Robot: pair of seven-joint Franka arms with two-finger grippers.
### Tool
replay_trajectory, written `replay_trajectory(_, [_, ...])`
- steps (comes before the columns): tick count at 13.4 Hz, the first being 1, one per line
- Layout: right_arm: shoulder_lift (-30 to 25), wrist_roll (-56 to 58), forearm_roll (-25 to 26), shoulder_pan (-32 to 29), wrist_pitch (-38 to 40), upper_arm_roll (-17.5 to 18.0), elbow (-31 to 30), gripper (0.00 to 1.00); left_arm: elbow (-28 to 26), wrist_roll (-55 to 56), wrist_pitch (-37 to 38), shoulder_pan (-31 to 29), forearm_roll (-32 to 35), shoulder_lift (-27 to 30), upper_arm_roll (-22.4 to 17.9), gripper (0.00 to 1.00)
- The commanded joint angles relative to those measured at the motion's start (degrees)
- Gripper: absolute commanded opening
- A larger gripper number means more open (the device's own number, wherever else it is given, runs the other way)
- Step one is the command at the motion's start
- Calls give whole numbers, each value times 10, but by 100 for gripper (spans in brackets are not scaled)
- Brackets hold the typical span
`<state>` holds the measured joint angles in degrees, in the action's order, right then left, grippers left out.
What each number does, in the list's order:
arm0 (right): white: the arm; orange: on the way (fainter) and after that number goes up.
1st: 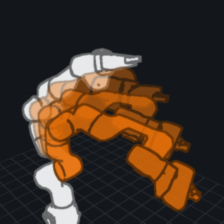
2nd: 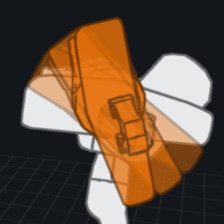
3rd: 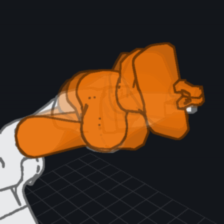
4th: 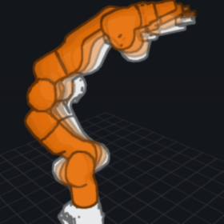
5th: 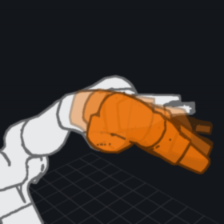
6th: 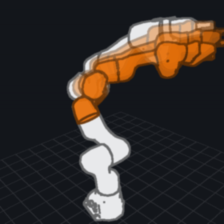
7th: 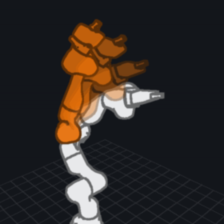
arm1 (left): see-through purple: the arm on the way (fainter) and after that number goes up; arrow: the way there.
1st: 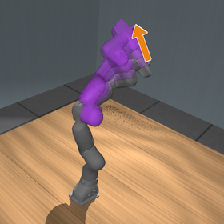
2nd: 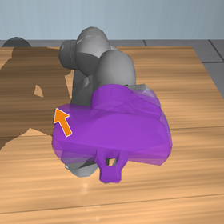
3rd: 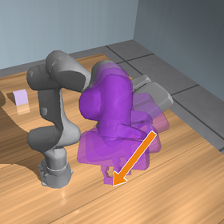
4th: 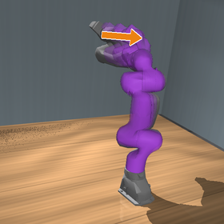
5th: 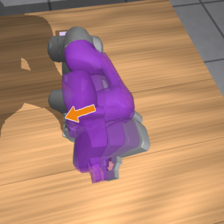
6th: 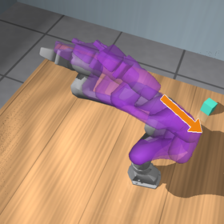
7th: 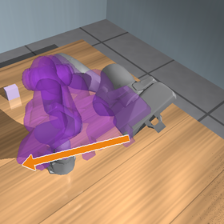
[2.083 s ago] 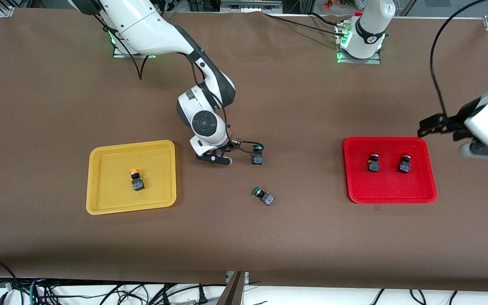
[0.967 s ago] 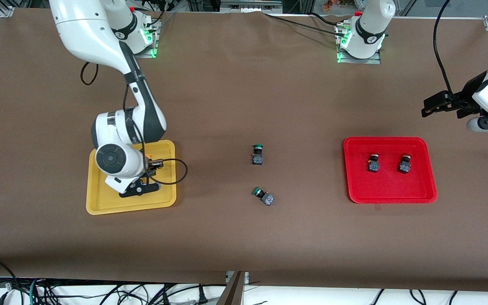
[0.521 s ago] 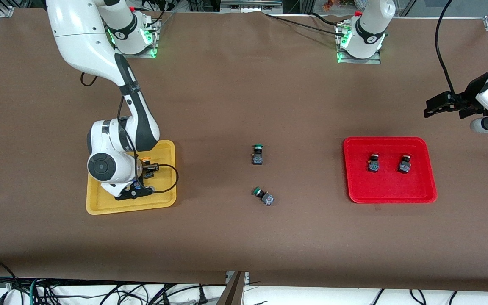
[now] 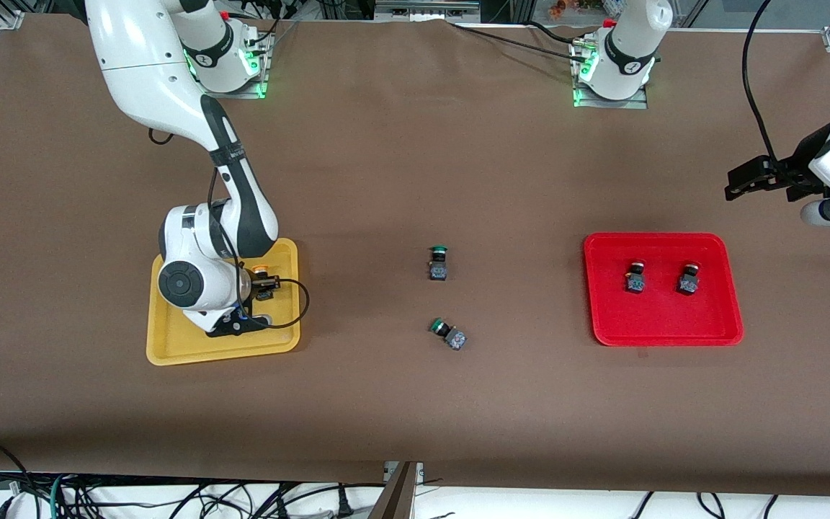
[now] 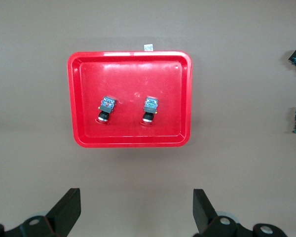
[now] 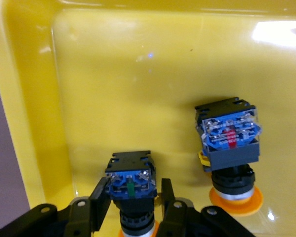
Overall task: Place red and yellow buttons in trays
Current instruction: 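Lower the orange button into the yellow tray and open the right gripper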
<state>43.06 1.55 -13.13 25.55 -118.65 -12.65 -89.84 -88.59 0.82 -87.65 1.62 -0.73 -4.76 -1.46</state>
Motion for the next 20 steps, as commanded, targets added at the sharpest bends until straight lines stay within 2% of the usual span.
replay_trajectory(1, [-11,-1,-13,-1,-6,3,-7,98,23,5,13,3,11,-9,1,100])
replay_trajectory(5, [-19,3,-11,1,3,3,26,99,24,5,13,3,6,-10,1,100])
replay_trajectory(20, [-25,-35,-12,13,8,4,26,99,24,5,13,3,3,-13,1,100])
